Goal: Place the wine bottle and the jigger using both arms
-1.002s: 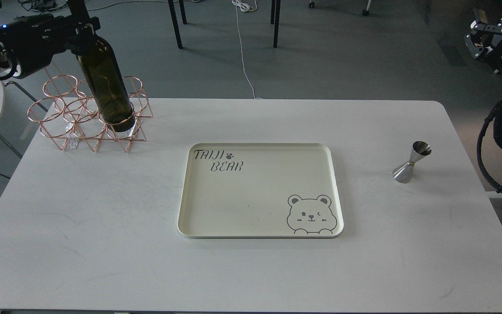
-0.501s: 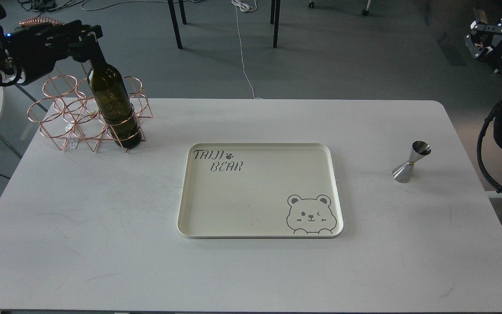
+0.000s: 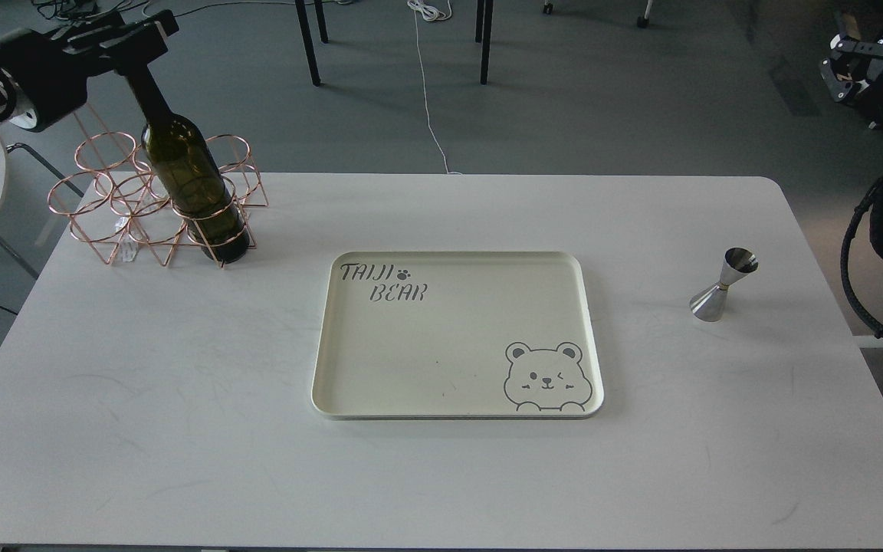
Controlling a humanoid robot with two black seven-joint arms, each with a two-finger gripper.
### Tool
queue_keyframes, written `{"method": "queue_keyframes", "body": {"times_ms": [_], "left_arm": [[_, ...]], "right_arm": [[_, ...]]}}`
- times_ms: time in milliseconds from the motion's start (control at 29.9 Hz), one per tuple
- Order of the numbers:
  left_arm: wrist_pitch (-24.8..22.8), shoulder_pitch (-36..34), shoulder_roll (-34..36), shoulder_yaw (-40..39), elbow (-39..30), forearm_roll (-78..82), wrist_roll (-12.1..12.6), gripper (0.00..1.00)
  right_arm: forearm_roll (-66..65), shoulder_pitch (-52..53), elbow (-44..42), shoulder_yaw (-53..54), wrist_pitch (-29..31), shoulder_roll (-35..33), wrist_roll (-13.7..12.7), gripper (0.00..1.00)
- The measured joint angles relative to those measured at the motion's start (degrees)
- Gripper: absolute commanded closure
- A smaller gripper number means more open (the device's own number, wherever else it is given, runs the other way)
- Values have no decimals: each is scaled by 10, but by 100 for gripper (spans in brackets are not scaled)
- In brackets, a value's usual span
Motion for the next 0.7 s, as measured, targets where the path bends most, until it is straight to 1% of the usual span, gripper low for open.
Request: {"method": "queue_keyframes", "body": {"times_ms": [134, 200, 501, 601, 701], "left_arm": [[-3, -1, 13, 0, 0, -192, 1, 2], [-4, -2, 24, 0, 0, -257, 1, 2], [-6, -10, 56, 0, 11, -439, 6, 2], [-8, -10, 61, 0, 31, -522, 6, 2], [-30, -9, 61, -1, 56, -644, 4, 2]], "right_arm": [[0, 0, -1, 10, -15, 0, 0, 0], [0, 0, -4, 19, -22, 0, 0, 0], [0, -8, -58, 25, -26, 4, 0, 0], [0, -12, -62, 24, -23, 7, 0, 0], [1, -23, -61, 28, -8, 9, 0, 1]]}}
